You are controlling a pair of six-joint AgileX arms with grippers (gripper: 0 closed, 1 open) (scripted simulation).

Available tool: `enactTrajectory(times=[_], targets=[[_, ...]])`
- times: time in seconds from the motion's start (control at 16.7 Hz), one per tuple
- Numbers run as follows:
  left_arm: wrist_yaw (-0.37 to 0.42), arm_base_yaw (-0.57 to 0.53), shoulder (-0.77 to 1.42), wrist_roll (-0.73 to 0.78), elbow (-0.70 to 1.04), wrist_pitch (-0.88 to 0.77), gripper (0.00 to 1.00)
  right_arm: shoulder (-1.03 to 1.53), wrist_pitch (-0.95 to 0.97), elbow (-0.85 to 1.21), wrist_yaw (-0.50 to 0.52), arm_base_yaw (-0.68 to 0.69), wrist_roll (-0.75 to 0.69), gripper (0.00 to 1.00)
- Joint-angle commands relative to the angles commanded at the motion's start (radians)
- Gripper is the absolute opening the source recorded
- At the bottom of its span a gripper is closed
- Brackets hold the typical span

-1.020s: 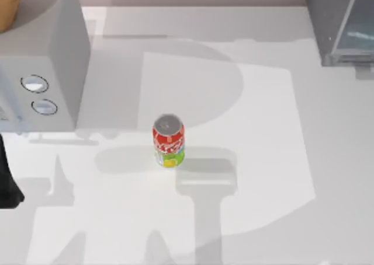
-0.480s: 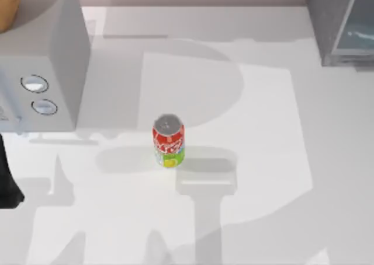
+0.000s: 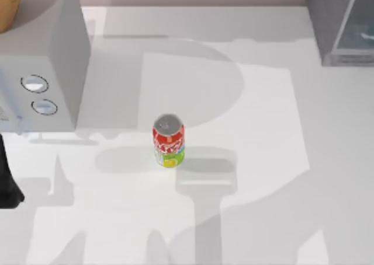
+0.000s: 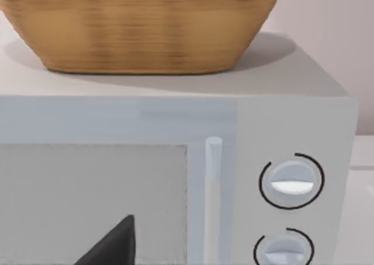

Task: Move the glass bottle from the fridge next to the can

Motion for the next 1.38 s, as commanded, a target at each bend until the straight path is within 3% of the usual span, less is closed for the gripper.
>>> enactTrajectory(times=[0.12, 0.9, 1.38], targets=[[0.000, 0.000, 0.000, 0.000, 0.000, 0.000, 1.00, 0.000, 0.000, 0.000, 0.000, 0.000, 0.000, 1.00], [0.000, 0.000, 0.000, 0.000, 0.000, 0.000, 1.00, 0.000, 0.000, 0.000, 0.000, 0.000, 0.000, 0.02], [0.000, 0.000, 0.000, 0.000, 0.000, 0.000, 1.00, 0.000, 0.000, 0.000, 0.000, 0.000, 0.000, 0.00]])
